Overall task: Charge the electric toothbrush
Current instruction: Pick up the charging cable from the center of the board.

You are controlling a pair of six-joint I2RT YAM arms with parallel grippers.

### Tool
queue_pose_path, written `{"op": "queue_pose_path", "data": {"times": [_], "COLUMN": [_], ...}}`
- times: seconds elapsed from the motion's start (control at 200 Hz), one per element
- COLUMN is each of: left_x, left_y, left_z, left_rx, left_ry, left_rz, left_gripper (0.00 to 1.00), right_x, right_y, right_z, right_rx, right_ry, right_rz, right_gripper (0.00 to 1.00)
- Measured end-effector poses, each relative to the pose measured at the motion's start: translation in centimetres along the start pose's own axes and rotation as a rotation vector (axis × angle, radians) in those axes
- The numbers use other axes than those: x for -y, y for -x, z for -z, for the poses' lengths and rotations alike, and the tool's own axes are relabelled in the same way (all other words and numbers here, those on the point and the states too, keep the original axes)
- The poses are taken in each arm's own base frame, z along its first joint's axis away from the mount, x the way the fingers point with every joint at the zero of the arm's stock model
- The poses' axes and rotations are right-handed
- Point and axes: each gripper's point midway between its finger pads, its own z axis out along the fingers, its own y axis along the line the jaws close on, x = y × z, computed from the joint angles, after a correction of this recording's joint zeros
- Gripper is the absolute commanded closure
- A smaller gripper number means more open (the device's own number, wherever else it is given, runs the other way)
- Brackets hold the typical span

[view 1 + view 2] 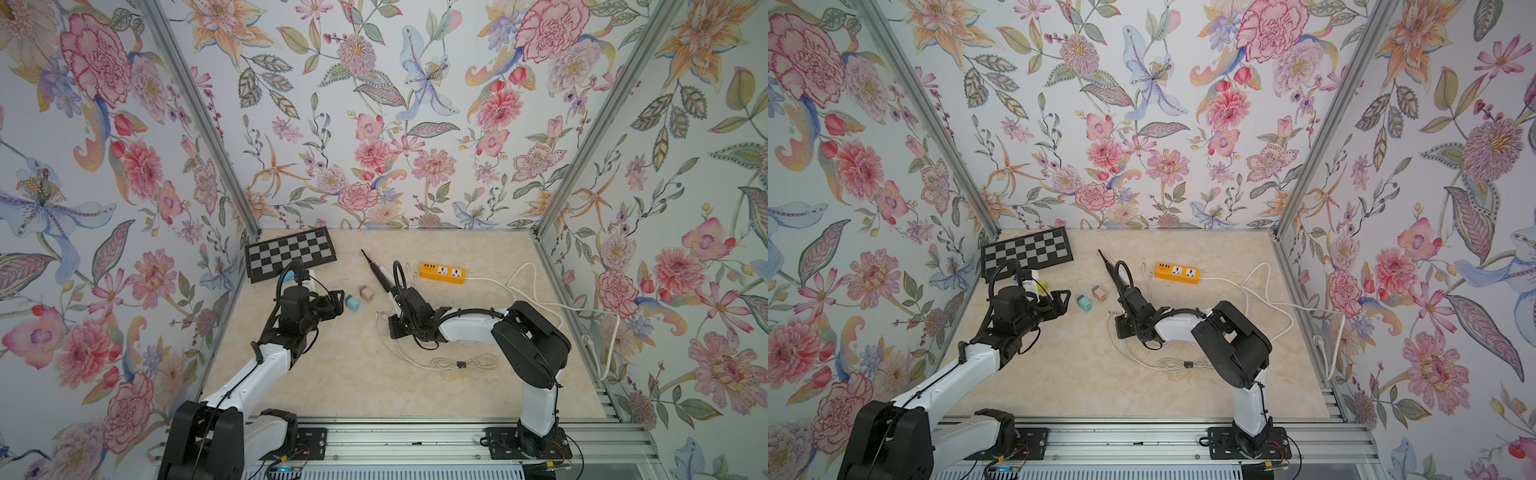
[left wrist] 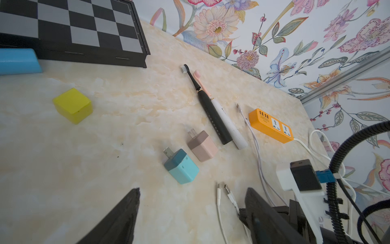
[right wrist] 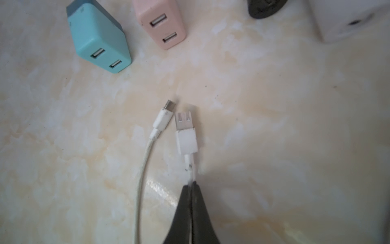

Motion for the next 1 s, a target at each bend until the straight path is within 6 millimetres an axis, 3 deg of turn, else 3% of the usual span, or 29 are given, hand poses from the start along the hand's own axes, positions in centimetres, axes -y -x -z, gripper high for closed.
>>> {"op": "queue_pose_path", "data": {"times": [0.23, 0.35, 0.63, 0.866, 1.001], "left_x": [4.1, 5.7, 7.7, 9.1, 9.4], "left_y": [2.3, 2.6, 1.8, 1.4, 1.0], "left_z": [0.2, -0.4, -2.4, -3.0, -3.3], "left_rx": [0.015, 0.002, -0.052, -0.069, -0.082], "left_ry": [-0.178, -0.267, -0.365, -0.428, -0.434], "left_rz": [0.066, 0.108, 0.192, 0.245, 0.254], "left_gripper": [0.21, 0.24, 0.35, 0.57, 0.60], "right_x": [-0.4, -2.4, -7.2, -7.8, -7.8], "right_y": [5.0, 6.3, 5.9, 6.0, 6.1], "right_z": [4.8, 6.8, 8.4, 8.6, 8.6], "right_rx": [0.134, 0.184, 0.202, 0.211, 0.218], "right_ry": [0.053, 0.115, 0.225, 0.230, 0.224], "right_rz": [-0.012, 0.024, 0.117, 0.135, 0.142], "right_gripper": [1.00, 1.00, 1.00, 1.00, 1.00]}}
